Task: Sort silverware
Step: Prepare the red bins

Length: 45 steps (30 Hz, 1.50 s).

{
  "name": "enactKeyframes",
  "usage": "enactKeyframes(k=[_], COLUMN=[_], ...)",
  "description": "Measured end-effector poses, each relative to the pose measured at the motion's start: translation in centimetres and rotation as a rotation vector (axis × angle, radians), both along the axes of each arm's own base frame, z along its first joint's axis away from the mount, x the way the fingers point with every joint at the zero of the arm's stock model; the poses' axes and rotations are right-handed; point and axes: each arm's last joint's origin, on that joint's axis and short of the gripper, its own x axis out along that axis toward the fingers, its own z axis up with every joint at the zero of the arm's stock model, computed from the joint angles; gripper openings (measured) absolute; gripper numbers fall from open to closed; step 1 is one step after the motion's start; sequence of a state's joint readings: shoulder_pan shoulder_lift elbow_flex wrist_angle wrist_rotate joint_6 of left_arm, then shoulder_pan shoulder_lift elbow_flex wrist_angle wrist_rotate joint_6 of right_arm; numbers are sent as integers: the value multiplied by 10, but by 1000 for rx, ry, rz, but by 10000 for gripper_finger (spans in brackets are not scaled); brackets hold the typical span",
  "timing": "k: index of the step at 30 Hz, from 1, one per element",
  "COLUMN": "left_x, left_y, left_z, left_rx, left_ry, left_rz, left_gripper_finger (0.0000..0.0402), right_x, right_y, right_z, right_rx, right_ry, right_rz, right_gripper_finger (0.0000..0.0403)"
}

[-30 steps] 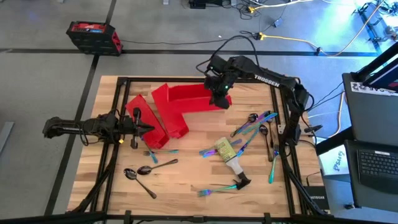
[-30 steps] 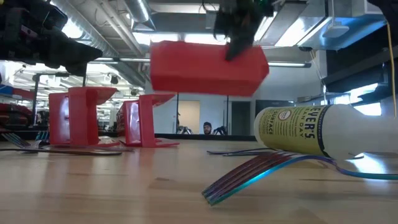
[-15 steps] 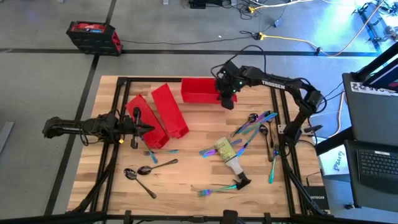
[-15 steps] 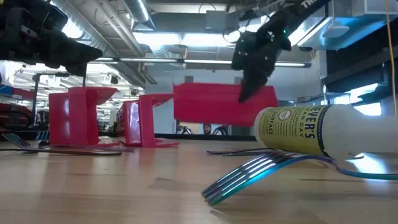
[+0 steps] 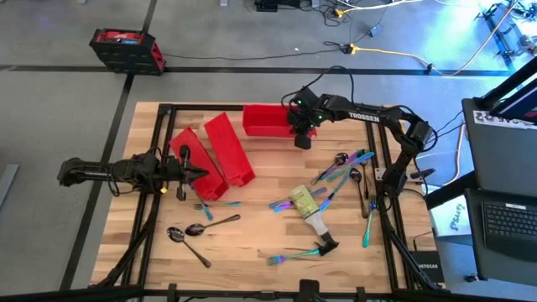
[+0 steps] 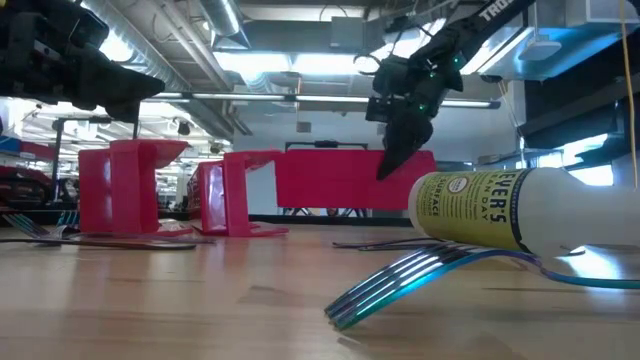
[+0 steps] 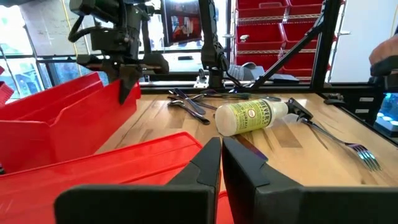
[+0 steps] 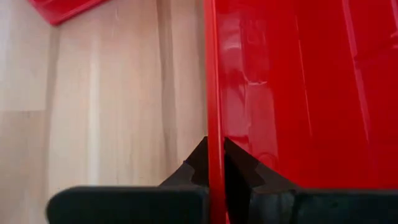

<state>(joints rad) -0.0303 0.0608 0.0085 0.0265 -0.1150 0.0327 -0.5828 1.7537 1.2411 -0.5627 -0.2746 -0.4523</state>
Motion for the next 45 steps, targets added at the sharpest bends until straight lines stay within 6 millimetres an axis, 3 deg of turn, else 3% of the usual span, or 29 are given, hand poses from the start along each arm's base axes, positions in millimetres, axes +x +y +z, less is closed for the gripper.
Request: enactKeyframes(k=[18,37,45], left_x=[0,0,0], left_y=[0,0,0], left_z=[0,0,0], left_rx=[0,0,0], left_ry=[0,0,0], left_rz=[0,0,0], left_gripper_finger=[1,1,1], right_x=[10,10,9], right_y=[-7,-8,-9], right_z=[-30,-31,-31], right_rx=[1,-55,-77], right_ry=[64,85,106], right_rz=[-20,13,-3], right_gripper_finger=[1,3,66])
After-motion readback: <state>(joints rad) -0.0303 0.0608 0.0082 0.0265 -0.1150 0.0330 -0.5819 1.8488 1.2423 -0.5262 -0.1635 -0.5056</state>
